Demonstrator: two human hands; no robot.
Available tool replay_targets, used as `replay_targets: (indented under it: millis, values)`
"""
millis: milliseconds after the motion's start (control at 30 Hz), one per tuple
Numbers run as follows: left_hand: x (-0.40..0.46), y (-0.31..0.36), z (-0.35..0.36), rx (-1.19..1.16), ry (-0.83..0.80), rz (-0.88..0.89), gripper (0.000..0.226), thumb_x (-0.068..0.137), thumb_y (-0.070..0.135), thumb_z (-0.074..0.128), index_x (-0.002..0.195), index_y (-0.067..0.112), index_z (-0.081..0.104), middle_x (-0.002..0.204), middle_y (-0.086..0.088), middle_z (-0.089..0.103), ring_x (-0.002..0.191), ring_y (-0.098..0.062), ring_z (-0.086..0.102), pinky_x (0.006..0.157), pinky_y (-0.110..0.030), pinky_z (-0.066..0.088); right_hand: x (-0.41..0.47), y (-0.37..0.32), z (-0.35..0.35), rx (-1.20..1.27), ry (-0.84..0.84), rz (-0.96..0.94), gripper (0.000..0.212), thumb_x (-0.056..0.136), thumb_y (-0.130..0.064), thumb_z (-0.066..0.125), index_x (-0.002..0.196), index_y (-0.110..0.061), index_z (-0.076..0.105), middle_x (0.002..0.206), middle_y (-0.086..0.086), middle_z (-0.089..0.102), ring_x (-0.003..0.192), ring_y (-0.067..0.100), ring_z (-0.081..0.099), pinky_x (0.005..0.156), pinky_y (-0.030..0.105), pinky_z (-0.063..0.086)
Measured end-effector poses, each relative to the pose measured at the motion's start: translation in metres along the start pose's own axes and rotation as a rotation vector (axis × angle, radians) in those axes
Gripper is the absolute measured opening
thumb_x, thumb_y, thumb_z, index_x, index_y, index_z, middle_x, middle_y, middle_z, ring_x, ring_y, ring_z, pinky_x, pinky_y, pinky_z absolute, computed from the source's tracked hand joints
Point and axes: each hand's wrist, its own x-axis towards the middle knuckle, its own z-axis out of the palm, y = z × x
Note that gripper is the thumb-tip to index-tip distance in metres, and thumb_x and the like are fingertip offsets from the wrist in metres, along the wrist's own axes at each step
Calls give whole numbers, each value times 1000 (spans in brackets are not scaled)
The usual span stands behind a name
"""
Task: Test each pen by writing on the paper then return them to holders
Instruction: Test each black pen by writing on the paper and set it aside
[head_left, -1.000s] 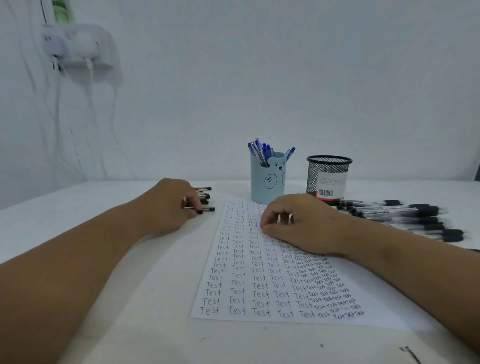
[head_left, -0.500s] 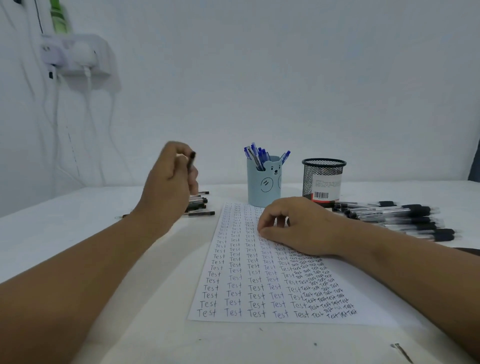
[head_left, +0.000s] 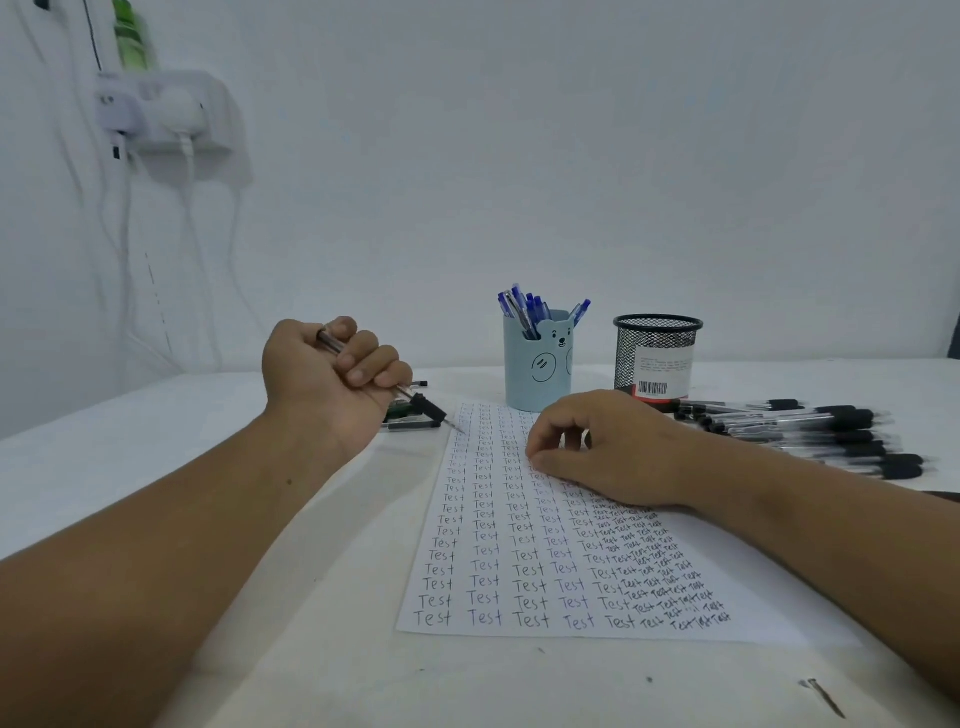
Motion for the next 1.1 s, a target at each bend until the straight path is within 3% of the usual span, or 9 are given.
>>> replay_targets:
  millis: [100, 200, 367, 567, 700, 800, 900, 1000, 1100]
  values:
    - [-1, -5, 1, 1, -26, -28, 5, 70, 18, 36, 68, 15, 39, 56, 0, 26, 46, -16, 27, 54, -25, 32, 0, 0, -1, 7, 50, -1, 8, 92, -32, 70, 100, -32, 72, 89, -14, 67, 82, 4, 60, 69, 13, 46]
    - [-4, -12, 6, -17, -50, -81, 26, 90, 20, 28, 69, 12, 40, 58, -3, 32, 50, -20, 41, 64, -32, 40, -2, -5, -1, 54, 160, -34, 15, 92, -37, 70, 106, -33, 72, 86, -13, 65, 78, 5, 57, 68, 15, 47]
    - [-15, -23, 16, -67, -139, -183, 31, 93, 20, 26, 67, 11, 42, 64, -7, 44, 60, -28, 58, 76, -39, 51, -3, -16, 2, 18, 230, -163, 30, 84, -49, 74, 111, -36, 75, 76, -11, 58, 67, -1, 51, 59, 13, 34]
    - [-24, -32, 22, -31, -252, -239, 21, 89, 14, 31, 73, 10, 45, 85, -21, 66, 101, -46, 69, 94, -56, 54, -5, -21, 0, 40, 244, -195, 12, 86, -29, 78, 96, -24, 80, 63, -6, 63, 57, 5, 52, 57, 20, 43]
    - [-18, -32, 14, 324, -242, -219, 32, 105, 30, 29, 92, 12, 52, 116, -25, 70, 116, -41, 65, 106, -50, 46, -3, -16, -16, 34, 194, -55, 2, 85, -21, 77, 87, -20, 75, 67, 3, 70, 50, 3, 50, 54, 24, 47]
    - [-18, -35, 4, 831, -302, -100, 33, 106, 39, 41, 105, 12, 59, 106, -12, 74, 110, -27, 68, 105, -43, 48, -9, -6, -30, 155, 185, 104, 6, 87, -12, 68, 82, -10, 70, 65, 9, 70, 48, 7, 51, 50, 20, 44]
    - [-24, -33, -3, 1416, -518, 57, 21, 98, 41, 59, 92, 24, 69, 98, 11, 73, 98, -3, 66, 95, -30, 47, -16, 2, -37, 462, 146, 219, 11, 88, -2, 59, 77, 0, 61, 61, 12, 63, 50, 18, 48, 45, 23, 35]
    - [-25, -29, -5, 1558, -511, 39, 15, 90, 41, 69, 86, 27, 73, 96, 18, 72, 87, 3, 66, 86, -24, 46, -19, 6, -38, 633, 102, 260, 31, 88, -2, 62, 61, -13, 51, 57, 9, 51, 45, 17, 38, 43, 20, 24]
    - [-24, -27, -8, 1595, -456, 11, 8, 84, 38, 77, 84, 30, 77, 96, 21, 72, 90, 6, 66, 84, -19, 45, -21, 6, -34, 650, 57, 338, 42, 93, -17, 69, 55, -17, 51, 51, 6, 46, 40, 15, 33, 40, 19, 25]
